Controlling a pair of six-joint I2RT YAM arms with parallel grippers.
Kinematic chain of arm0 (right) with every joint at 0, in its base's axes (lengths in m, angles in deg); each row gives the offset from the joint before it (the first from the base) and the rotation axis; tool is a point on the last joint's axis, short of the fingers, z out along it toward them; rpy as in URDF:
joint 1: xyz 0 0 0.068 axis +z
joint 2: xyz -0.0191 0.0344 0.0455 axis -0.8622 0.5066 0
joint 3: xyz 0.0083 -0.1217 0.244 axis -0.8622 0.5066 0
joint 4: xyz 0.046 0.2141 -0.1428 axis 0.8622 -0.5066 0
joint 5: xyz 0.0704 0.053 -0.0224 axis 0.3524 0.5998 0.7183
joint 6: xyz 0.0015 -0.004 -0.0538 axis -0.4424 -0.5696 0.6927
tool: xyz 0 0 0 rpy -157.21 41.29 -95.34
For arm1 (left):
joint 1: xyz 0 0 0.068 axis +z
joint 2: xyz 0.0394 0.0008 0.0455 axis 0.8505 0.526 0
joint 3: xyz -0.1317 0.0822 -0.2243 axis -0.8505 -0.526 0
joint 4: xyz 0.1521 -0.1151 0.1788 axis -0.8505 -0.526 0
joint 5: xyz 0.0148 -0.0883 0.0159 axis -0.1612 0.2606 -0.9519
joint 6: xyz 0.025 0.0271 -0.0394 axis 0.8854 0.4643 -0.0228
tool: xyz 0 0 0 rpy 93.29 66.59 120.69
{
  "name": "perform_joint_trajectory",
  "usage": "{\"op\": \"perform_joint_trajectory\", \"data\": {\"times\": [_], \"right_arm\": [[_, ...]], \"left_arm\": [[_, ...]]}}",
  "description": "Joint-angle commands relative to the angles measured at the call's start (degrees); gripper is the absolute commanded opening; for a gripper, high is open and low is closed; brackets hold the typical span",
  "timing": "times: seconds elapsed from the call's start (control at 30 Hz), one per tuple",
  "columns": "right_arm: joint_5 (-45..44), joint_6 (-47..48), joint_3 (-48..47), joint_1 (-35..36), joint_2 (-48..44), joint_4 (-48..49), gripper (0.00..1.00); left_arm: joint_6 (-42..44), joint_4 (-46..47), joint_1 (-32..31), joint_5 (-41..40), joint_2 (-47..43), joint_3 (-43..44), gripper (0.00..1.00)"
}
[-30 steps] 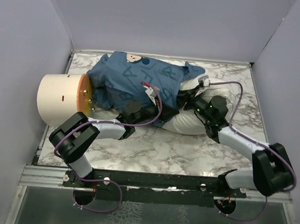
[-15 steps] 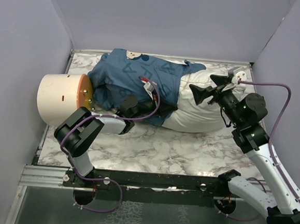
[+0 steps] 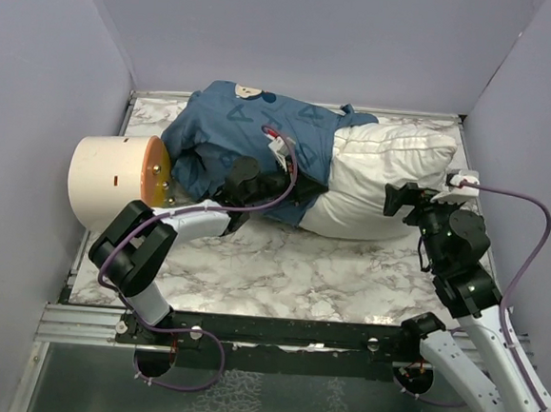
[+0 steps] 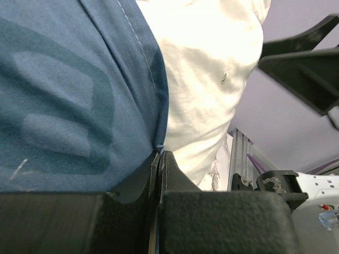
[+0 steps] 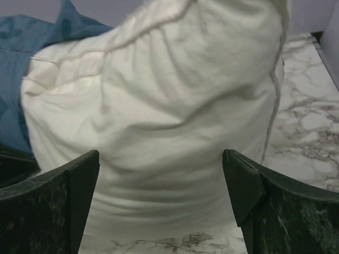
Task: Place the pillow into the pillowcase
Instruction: Stuff the pillow into the pillowcase.
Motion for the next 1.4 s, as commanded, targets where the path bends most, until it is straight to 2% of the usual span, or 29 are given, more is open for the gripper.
{"op": "perform_joint_trajectory", "data": {"times": [0.0, 0.17, 0.23, 0.3, 0.4, 0.43, 0.47, 0.6, 0.7, 0.8, 0.93, 1.0, 1.03, 1.07, 1.1, 1.17, 1.3, 1.33, 1.37], "right_arm": [[-4.2, -7.5, 7.6, -0.4, 0.1, 3.2, 0.97], [8.4, -10.2, 14.6, -0.9, 10.6, 17.2, 0.94], [13.8, -10.1, 14.7, -0.9, 16.6, 24.4, 0.86], [18.8, -10.1, 12.7, -1.0, 23.4, 31.3, 0.65], [28.7, -11.4, 6.4, -1.0, 33.4, 38.9, 0.18], [32.5, -11.8, 3.9, -1.0, 35.3, 41.0, 0.08], [35.2, -12.6, 1.6, -1.0, 36.5, 42.6, 0.03], [39.2, -14.3, -5.0, -0.3, 34.1, 46.3, 0.01], [37.9, -11.9, -7.9, -0.3, 29.7, 43.0, 0.01], [32.2, -9.2, -6.5, -0.3, 26.4, 37.1, 0.01], [26.4, -9.7, 3.2, -0.5, 25.3, 33.0, 0.01], [25.5, -11.2, 8.2, -0.6, 25.9, 31.7, 0.05], [25.7, -11.6, 10.2, -0.7, 25.9, 31.0, 0.11], [26.3, -11.7, 11.7, -0.7, 25.4, 30.1, 0.23], [27.5, -11.0, 12.9, -0.7, 24.2, 29.2, 0.29], [31.3, -8.2, 14.1, -0.7, 19.8, 27.9, 0.53], [34.0, -2.7, 10.3, -0.7, 9.9, 21.8, 0.91], [33.6, -1.7, 8.8, -0.7, 8.3, 20.0, 0.98], [33.8, -0.6, 7.3, -0.7, 7.5, 18.4, 1.00]], "left_arm": [[2.1, -5.4, 0.1, 2.2, -1.5, 2.8, 0.00], [1.9, -7.1, -0.1, 3.7, -2.4, 6.8, 0.00], [2.7, -8.7, -0.4, 4.0, -2.8, 9.4, 0.00], [4.2, -11.8, -0.8, 4.6, -1.9, 14.3, 0.00], [6.5, -18.0, -0.8, 6.3, 1.8, 26.7, 0.00], [7.1, -19.8, -0.8, 6.7, 3.1, 31.3, 0.00], [7.5, -21.5, -0.8, 7.1, 5.3, 35.8, 0.00], [8.7, -29.2, -0.4, 8.3, 13.1, 53.3, 0.00], [6.3, -29.2, -0.4, 9.9, 17.2, 60.2, 0.00], [2.9, -25.6, -0.5, 10.9, 19.1, 58.7, 0.00], [-1.4, -17.5, -0.4, 9.2, 19.1, 46.4, 0.00], [-2.2, -15.9, -0.4, 7.4, 18.9, 41.1, 0.00], [-2.1, -15.6, -0.4, 6.5, 18.7, 39.2, 0.03], [-1.4, -16.3, -0.4, 5.6, 18.2, 37.5, 0.08], [0.4, -18.8, -0.4, 4.2, 17.2, 36.6, 0.22], [7.4, -26.7, -0.4, -1.2, 13.9, 35.8, 0.45], [24.2, -40.3, -0.4, -14.0, 3.5, 33.6, 0.74], [27.1, -41.7, -0.3, -16.7, 0.3, 31.9, 0.81], [29.3, -42.5, -0.1, -19.0, -3.7, 29.6, 0.87]]}}
